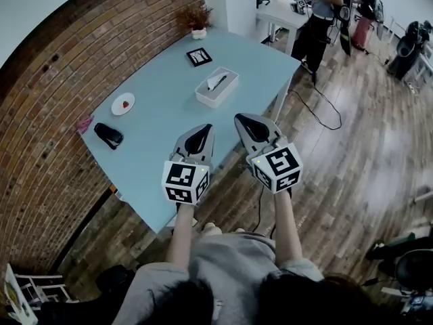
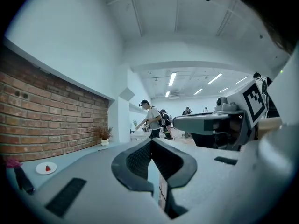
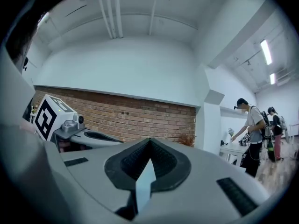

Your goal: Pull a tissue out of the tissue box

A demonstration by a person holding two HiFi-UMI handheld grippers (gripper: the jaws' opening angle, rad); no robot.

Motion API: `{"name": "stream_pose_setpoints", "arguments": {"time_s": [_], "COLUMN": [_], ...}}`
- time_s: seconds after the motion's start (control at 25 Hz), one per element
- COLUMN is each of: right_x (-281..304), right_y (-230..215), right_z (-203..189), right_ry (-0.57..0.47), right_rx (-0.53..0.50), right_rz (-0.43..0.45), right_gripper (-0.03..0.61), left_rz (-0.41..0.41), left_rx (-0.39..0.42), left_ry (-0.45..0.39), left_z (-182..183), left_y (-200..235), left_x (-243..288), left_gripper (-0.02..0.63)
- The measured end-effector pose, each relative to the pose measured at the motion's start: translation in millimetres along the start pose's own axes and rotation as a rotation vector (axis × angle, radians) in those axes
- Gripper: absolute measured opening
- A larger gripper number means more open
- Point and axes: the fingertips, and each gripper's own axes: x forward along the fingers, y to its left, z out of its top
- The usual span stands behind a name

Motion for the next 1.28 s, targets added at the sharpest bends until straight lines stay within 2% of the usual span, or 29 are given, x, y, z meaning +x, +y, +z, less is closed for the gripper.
{"name": "stream_pose_setpoints", "arguments": {"time_s": [0.2,0.4,0.64,0.88,1.28], "right_x": [-1,5,20,42,117], "right_y": [-8,-19,-51,-101,-165], "right_z": [-12,-25,-23,-35,-67], "right_ry": [-0.011,-0.004,-0.017,-0.006,0.086], "right_rx": [0.074,0.104,0.112,0.083,0.064], "right_rz": [-0.007,0.017,0.024,0.04,0.148], "right_gripper": [-0.001,-0.002,-0.001,-0.001,-0.001], "left_rz": [0.038,0.011,0.01,0.037,0.113], "left_rx": [-0.02,-0.014,-0.022,-0.029,-0.112], "left_ry": [0.021,0.073,0.069,0.044,0.067], "left_z": [-4,-24,-25,-26,-45], "left_y": [3,-10,0,16,54], "left_x": [5,18,40,96,189], "left_gripper": [0.003,0.003,0.003,0.003,0.003]}}
